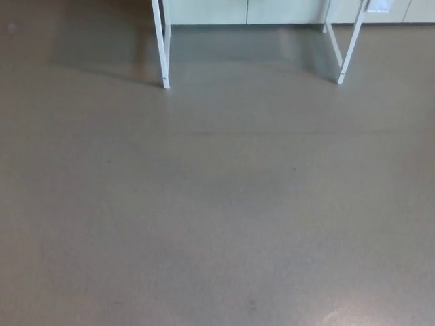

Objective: The robot walks towards a desk on which a file tray is kept in the middle and a toilet paper roll is kept on its right. The robot uses its right hand to hook on finger in the gap of the roll and grabs it, lifts it and places it on the tray.

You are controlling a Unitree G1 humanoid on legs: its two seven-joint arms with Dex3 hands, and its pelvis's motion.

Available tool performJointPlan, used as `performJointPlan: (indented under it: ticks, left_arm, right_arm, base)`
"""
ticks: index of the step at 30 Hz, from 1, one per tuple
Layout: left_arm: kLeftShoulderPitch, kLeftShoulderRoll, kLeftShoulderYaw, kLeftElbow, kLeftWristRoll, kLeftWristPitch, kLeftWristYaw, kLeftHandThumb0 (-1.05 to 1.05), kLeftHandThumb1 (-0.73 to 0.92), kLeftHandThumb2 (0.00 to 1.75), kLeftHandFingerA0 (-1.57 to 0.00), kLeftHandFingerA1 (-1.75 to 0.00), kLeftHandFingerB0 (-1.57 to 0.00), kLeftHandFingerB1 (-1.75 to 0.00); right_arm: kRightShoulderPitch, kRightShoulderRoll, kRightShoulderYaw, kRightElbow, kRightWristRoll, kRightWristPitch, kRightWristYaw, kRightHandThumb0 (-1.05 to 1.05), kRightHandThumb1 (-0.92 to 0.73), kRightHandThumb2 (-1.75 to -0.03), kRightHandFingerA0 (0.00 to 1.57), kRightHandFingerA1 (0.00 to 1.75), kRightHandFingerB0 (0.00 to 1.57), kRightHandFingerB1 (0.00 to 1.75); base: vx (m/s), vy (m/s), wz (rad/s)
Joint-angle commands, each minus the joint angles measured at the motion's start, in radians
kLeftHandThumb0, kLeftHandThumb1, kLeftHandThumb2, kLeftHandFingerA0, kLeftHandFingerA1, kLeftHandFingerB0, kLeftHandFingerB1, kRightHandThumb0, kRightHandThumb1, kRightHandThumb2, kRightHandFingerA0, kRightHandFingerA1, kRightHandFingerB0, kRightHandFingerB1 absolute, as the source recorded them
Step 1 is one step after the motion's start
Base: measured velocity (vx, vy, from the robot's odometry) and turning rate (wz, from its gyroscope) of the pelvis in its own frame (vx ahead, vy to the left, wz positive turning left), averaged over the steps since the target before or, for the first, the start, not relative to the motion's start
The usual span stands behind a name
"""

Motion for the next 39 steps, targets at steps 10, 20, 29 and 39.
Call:
performJointPlan:
  ticks: [10, 20, 29, 39]
  left_arm:
    - [-0.019, 0.016, 0.006, 0.028, -0.013, -0.011, -0.014, -0.85, 0.69, 1.01, -0.17, -0.58, -0.1, -0.5]
    - [-0.066, 0.01, -0.011, 0.154, 0.001, -0.062, 0.004, -0.97, 0.86, 0.66, -0.21, -0.74, -0.12, -0.59]
    - [-0.057, 0.017, -0.036, 0.146, 0.024, -0.085, 0.005, -0.93, 0.91, 0.68, -0.23, -0.66, -0.12, -0.51]
    - [-0.076, 0.005, -0.026, 0.2, -0.007, -0.098, 0.009, -0.96, 0.88, 0.67, -0.21, -0.72, -0.12, -0.56]
  right_arm:
    - [-0.016, -0.025, 0.04, 0.017, -0.027, -0.054, -0.064, -0.41, -0.76, -0.66, 0.6, 0.78, 0.33, 0.55]
    - [-0.029, -0.044, 0.049, 0.018, -0.031, -0.051, -0.065, -0.41, -0.76, -0.66, 0.6, 0.78, 0.33, 0.55]
    - [-0.033, -0.046, 0.053, 0.02, -0.029, -0.052, -0.065, -0.41, -0.76, -0.66, 0.6, 0.78, 0.33, 0.55]
    - [-0.044, -0.058, 0.061, 0.02, -0.031, -0.049, -0.067, -0.41, -0.76, -0.66, 0.6, 0.78, 0.33, 0.55]
  base:
    - [0.23, 0.121, 0.0]
    - [0.32, -0.163, 0.21]
    - [0.17, -0.041, -0.05]
    - [0.17, 0.119, 0.02]
